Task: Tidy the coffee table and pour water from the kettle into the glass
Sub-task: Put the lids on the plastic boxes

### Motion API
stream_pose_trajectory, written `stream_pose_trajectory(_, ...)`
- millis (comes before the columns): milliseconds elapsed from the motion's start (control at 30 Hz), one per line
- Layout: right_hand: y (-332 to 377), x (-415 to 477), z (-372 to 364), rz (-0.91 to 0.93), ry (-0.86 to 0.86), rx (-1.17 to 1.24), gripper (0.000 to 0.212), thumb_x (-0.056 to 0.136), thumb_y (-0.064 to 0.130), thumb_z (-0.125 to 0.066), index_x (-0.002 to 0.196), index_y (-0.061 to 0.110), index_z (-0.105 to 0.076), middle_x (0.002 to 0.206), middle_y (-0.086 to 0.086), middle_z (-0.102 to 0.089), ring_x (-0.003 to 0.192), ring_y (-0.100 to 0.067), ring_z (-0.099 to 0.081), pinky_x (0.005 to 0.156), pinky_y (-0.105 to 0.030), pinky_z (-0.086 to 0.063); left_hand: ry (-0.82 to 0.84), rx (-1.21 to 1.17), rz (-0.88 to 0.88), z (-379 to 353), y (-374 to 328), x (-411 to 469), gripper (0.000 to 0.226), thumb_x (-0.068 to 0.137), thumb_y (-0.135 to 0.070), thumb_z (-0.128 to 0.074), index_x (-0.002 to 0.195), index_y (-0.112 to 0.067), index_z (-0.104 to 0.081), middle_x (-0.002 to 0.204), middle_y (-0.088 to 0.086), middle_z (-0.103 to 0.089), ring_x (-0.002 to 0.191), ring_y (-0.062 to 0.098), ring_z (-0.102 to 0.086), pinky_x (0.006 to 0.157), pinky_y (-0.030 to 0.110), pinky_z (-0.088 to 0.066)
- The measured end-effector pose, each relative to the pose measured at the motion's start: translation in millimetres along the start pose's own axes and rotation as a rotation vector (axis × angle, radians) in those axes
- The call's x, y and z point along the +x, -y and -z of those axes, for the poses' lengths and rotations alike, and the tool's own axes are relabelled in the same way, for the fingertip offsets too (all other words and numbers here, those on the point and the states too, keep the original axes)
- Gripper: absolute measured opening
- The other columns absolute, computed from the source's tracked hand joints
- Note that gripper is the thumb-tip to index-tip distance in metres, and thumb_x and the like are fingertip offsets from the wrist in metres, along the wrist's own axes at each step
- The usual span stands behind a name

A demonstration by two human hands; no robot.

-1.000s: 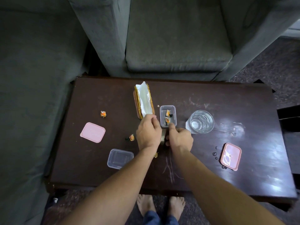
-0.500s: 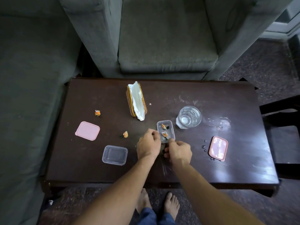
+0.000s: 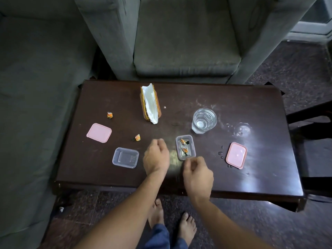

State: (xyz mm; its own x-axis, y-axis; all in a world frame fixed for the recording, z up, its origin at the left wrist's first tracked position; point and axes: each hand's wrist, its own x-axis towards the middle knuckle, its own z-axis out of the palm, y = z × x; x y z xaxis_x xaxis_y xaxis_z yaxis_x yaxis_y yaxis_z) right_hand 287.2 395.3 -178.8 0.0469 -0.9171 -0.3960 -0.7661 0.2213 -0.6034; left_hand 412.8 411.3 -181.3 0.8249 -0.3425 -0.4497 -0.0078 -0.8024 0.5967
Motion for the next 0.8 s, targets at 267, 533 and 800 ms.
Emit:
stream_pose_trajectory(267,25.2,-6.9,-54.5,0.249,0.208,-0.2,0.02,0.099,0.036,-0.056,0.114,0.026,-0.062,0.093,-0.007,-0.073,0.091,-0.038,-0.067,0.07,-0.038,-0.044,0.004,-0.132,0.135,13.3,44.7,0.8,0.025,0.102,-0.021,-0.043,0.109,-0.024,-0.067,0.109,0.002,-0.076,0.109,0.029,-0.066,0.095,0.038,-0.049)
stream_pose_trajectory(533,35.1,9.2,-84.9,0.317,0.219,-0.332,0.024,0.1,0.033,-0.053,0.119,0.02,-0.059,0.089,-0.012,-0.073,0.091,-0.041,-0.067,0.072,-0.041,-0.051,0.067,-0.1,0.075,13.2,69.5,1.4,0.03,0.099,-0.012,-0.045,0.116,-0.023,-0.068,0.113,0.003,-0.075,0.112,0.028,-0.065,0.098,0.037,-0.048)
stream_pose_trajectory(800,29.3,6.5,-78.7,0.385,0.215,-0.371,0.017,0.102,0.027,-0.047,0.115,0.019,-0.053,0.086,-0.009,-0.072,0.083,-0.039,-0.068,0.062,-0.037,-0.04,0.055,-0.074,0.059,8.8,67.9,0.2,0.031,0.1,-0.012,-0.045,0.118,-0.022,-0.068,0.115,0.002,-0.075,0.113,0.028,-0.065,0.096,0.035,-0.047)
